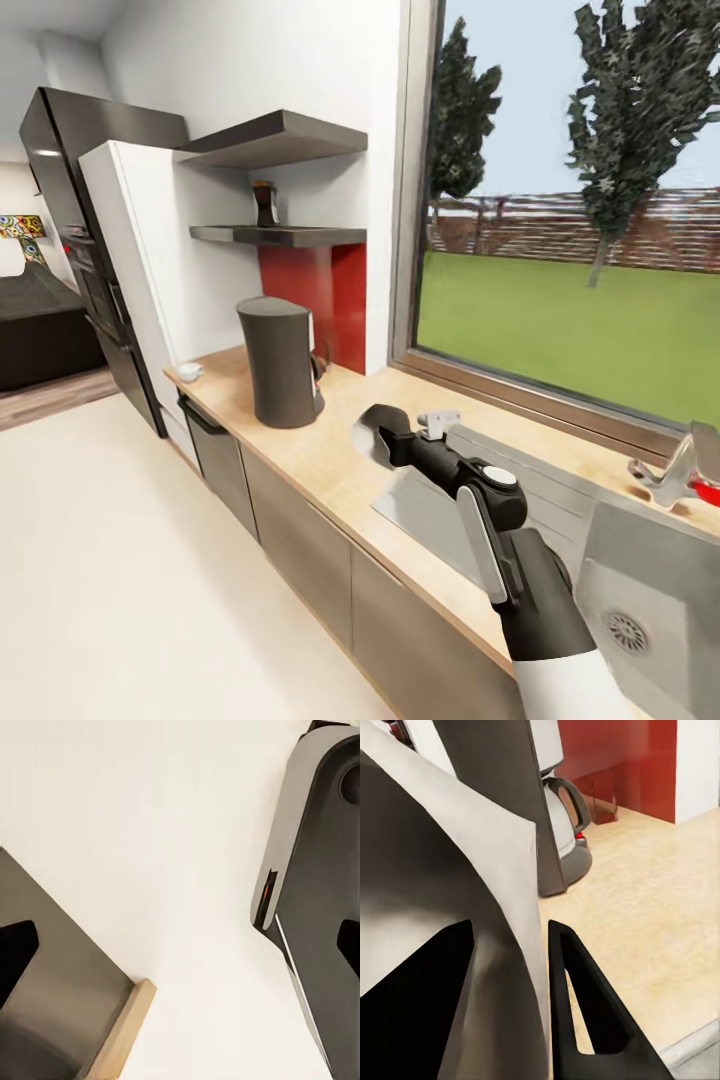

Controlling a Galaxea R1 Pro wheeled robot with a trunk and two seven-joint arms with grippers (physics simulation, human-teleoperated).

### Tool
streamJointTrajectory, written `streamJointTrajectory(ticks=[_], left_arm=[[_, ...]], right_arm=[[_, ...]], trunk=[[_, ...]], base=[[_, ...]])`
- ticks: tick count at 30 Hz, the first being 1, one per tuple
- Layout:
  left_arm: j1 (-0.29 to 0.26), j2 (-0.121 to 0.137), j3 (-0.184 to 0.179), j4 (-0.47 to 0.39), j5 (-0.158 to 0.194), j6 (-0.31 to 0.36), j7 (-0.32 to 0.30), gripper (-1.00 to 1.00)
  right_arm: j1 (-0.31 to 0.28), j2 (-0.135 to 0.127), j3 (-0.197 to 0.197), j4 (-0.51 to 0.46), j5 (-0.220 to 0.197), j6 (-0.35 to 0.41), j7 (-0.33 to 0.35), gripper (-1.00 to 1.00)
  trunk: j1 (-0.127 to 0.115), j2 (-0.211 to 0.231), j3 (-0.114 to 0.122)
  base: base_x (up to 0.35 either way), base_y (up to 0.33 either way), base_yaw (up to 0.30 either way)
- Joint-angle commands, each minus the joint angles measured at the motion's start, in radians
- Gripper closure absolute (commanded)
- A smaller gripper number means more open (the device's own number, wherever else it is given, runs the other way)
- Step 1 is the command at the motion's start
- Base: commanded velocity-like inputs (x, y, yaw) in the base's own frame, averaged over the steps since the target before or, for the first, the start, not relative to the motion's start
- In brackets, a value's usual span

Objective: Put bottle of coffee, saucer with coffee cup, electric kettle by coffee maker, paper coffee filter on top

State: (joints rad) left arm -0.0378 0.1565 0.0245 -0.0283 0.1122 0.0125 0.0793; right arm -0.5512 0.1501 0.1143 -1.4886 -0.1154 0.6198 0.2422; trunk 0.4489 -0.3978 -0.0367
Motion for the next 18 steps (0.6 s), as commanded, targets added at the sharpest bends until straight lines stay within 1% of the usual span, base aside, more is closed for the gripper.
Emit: streamJointTrajectory(ticks=[1,13,15,18], left_arm=[[-0.001,0.000,0.002,-0.001,0.009,0.002,0.000,-1.00],[-0.001,0.000,0.002,-0.001,0.009,0.001,0.000,-1.00],[-0.001,0.000,0.002,-0.001,0.009,0.001,0.000,-1.00],[-0.001,0.000,0.002,-0.001,0.009,0.001,0.000,-1.00]], right_arm=[[-0.001,0.001,-0.001,-0.001,-0.010,0.006,-0.003,1.00],[-0.001,0.001,-0.001,0.000,-0.010,0.006,-0.003,1.00],[-0.001,0.002,-0.001,0.000,-0.010,0.006,-0.003,1.00],[-0.001,0.001,-0.001,0.000,-0.010,0.006,-0.003,1.00]], trunk=[[0.001,-0.002,-0.002],[0.001,-0.002,-0.002],[0.001,-0.002,-0.002],[0.001,-0.002,-0.002]], base=[[0.237,0.260,0.000],[0.237,0.260,-0.003],[0.237,0.260,-0.104],[0.237,0.260,-0.208]])
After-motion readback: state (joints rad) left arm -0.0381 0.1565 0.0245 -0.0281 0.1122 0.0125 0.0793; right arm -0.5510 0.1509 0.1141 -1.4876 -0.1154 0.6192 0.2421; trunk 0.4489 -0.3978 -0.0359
